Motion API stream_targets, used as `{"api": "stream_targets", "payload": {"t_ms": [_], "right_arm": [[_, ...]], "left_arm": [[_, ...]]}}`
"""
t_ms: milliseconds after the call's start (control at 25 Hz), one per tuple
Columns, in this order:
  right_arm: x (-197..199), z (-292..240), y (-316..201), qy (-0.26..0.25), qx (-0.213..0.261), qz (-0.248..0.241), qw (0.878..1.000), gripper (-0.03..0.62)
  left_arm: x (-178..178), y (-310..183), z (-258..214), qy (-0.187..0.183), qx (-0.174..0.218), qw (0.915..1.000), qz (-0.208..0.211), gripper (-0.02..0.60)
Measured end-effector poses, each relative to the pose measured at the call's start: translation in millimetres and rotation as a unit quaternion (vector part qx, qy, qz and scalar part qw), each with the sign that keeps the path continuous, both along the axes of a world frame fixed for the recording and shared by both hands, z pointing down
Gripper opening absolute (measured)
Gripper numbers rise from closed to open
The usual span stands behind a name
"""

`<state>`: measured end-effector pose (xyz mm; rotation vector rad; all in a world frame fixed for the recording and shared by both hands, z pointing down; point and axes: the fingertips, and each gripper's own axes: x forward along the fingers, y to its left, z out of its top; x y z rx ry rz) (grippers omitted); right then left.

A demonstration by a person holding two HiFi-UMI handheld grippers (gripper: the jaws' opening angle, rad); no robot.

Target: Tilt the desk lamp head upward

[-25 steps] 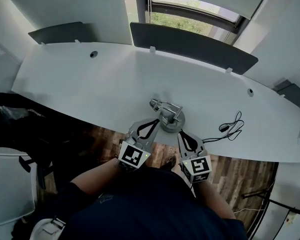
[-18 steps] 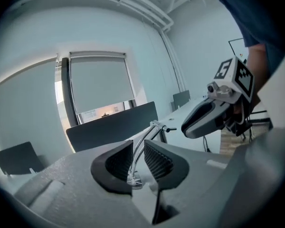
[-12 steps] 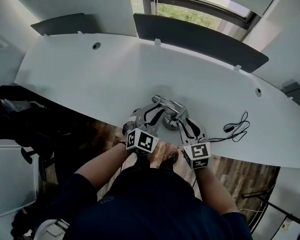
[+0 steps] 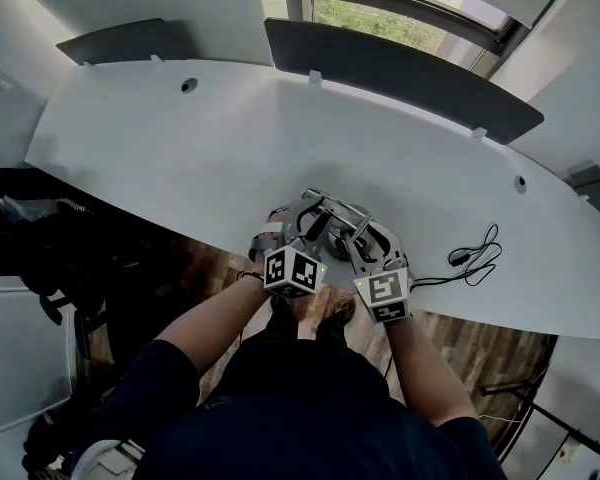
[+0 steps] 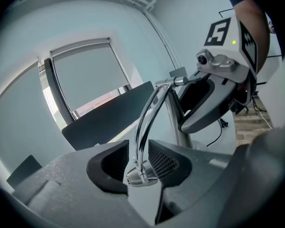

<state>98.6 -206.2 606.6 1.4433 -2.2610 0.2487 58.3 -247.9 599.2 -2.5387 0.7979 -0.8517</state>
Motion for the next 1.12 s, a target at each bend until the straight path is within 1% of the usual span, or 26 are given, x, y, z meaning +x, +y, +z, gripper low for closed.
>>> {"api": "stream_targets", "payload": {"t_ms": [200,320,440,640,760,800,840,920,1120], "right_arm": [[-4.5,5.8,-9.0,0.01,-0.001,-0.012,1.0,0.148],[-5.6,6.1,-9.9,0.008,0.004,-0.018,1.0,0.149],[-6.1,5.8,-11.5,0.003,0.001,-0.017,1.0,0.148],[-4.6,7.7,-12.6,0.0,-0.006,-0.011,1.0,0.146],[-4.2,10.2,-10.8,0.002,-0.019,-0.007,1.0,0.146],[-4.1,11.4,-9.9,0.002,-0.023,-0.006,1.0,0.146],[-4.1,11.8,-9.7,0.002,-0.025,-0.005,1.0,0.146],[-4.4,11.9,-10.5,0.002,-0.025,-0.003,1.0,0.146],[-4.7,11.2,-9.4,0.002,-0.039,0.0,0.999,0.146]], "left_arm": [[2.1,-8.3,13.8,-0.026,0.005,0.9996,-0.004,0.112],[3.1,-11.8,21.1,-0.037,0.007,0.9993,-0.006,0.11],[2.3,-15.6,20.3,-0.037,0.008,0.9992,-0.01,0.069],[2.1,-15.2,18.9,-0.047,0.004,0.9988,-0.012,0.06],[1.9,-12.8,18.6,-0.063,-0.003,0.9979,-0.012,0.057],[2.0,-10.9,18.3,-0.072,-0.003,0.9973,-0.009,0.053],[2.0,-9.3,17.9,-0.082,-0.001,0.9966,-0.004,0.035],[1.3,-7.6,17.5,-0.098,0.001,0.9951,0.001,0.035],[-2.9,-9.3,12.6,-0.107,0.007,0.9941,-0.017,0.034]]}}
